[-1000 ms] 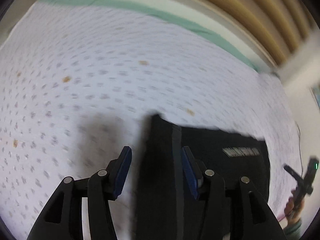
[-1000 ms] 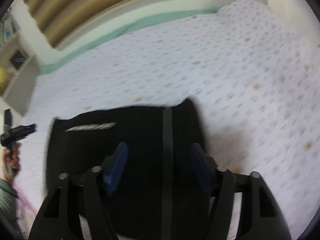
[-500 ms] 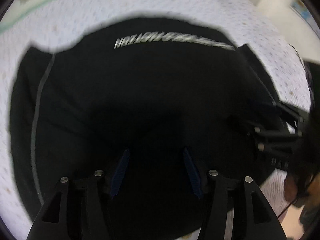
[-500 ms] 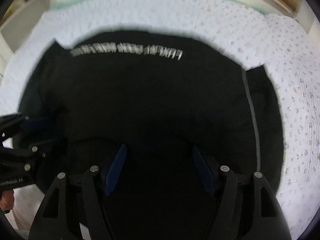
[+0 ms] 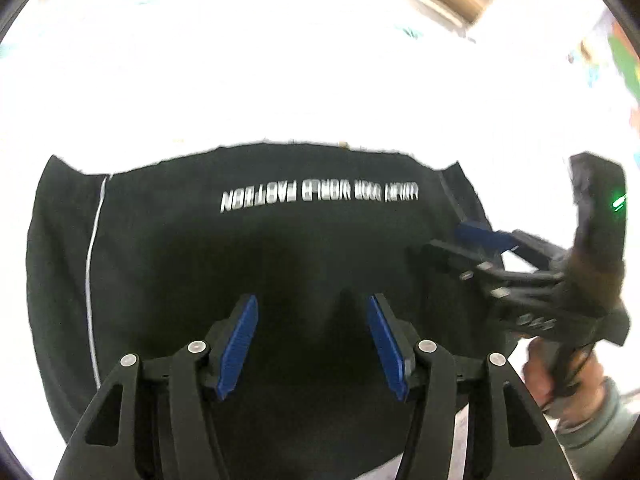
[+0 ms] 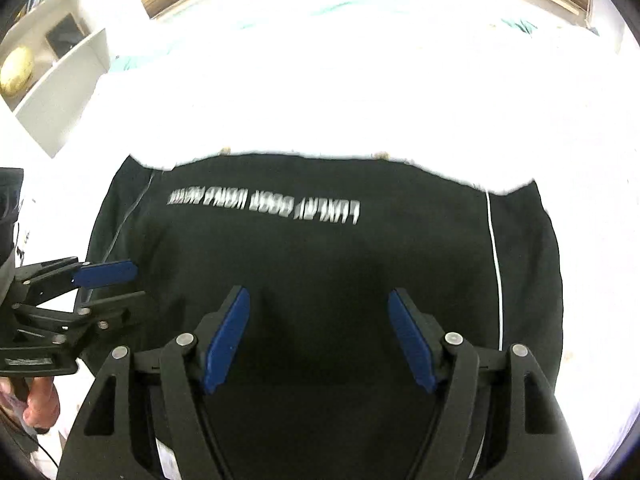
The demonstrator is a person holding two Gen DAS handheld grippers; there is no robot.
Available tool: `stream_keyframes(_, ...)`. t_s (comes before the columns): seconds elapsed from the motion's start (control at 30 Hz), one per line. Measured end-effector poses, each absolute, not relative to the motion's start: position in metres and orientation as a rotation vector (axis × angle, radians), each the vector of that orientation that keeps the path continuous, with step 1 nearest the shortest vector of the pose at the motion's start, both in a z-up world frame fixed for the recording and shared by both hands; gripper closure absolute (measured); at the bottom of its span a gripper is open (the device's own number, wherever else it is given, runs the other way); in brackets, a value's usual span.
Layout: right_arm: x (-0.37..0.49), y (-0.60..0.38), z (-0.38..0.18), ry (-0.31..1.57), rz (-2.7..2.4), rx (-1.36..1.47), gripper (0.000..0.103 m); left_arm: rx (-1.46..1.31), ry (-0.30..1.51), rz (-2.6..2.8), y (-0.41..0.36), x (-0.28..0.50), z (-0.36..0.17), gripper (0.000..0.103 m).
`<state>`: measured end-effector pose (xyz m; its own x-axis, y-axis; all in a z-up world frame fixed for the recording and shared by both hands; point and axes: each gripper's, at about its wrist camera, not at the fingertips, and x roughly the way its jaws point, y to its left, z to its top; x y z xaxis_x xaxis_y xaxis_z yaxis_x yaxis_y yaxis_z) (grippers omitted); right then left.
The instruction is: Fold large clothes
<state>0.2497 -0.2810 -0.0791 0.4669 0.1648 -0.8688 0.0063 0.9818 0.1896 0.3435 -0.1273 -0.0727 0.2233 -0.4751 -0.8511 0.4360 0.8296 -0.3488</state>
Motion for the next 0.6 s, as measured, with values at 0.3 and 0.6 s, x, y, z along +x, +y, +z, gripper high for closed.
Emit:
stream_keyframes(0.3,0.286,-0.292,-0.152,1.203,0.03,0.158,0.024,-0.1,1.352,-0.547,-0.126,0.392,-0.149,0.045)
stream_keyframes(0.6,0.224,-0.301,-0.087,1.106,0.143,0.216,0.024,-0.111,1.259,-0.721,-0.083,0.336,-0.082,0.044)
